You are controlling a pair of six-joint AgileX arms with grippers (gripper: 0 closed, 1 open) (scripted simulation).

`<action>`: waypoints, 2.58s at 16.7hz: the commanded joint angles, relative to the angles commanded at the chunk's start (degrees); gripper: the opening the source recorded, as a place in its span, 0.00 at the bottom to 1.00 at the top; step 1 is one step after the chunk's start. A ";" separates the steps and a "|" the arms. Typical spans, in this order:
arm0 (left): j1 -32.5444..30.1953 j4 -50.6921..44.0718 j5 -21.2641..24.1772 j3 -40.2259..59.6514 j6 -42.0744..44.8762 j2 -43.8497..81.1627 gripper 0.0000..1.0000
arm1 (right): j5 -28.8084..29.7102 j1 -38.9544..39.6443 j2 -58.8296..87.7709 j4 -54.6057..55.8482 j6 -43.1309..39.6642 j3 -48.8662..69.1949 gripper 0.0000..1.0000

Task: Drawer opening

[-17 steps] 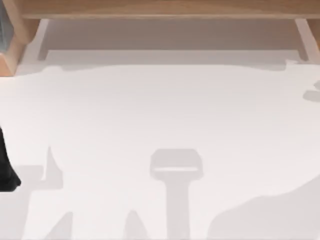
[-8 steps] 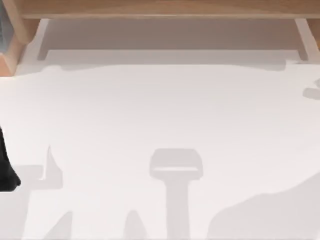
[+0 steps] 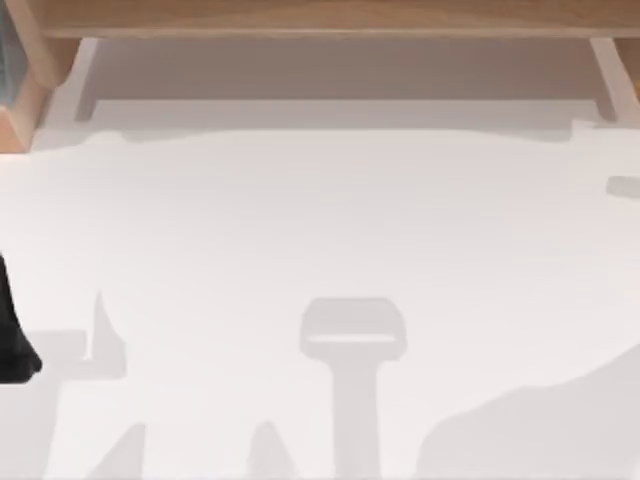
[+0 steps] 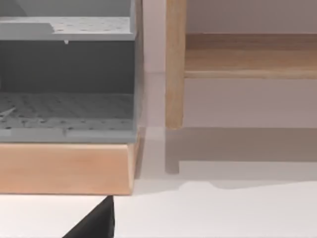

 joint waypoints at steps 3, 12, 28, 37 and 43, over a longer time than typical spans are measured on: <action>0.00 0.00 0.00 0.00 0.00 0.00 1.00 | 0.00 0.00 0.00 0.00 0.00 0.00 0.00; 0.00 0.00 0.00 0.00 0.00 0.00 1.00 | 0.03 -0.26 0.00 -0.02 0.11 -0.18 0.00; 0.00 0.00 0.00 0.00 0.00 0.00 1.00 | -3.73 -3.95 -6.79 8.77 0.25 -15.82 0.00; 0.00 0.00 0.00 0.00 0.00 0.00 1.00 | -8.67 -8.76 -12.28 16.64 0.30 -29.21 0.00; 0.00 0.00 0.00 0.00 0.00 0.00 1.00 | -9.11 -9.34 -12.62 17.47 0.31 -30.21 0.00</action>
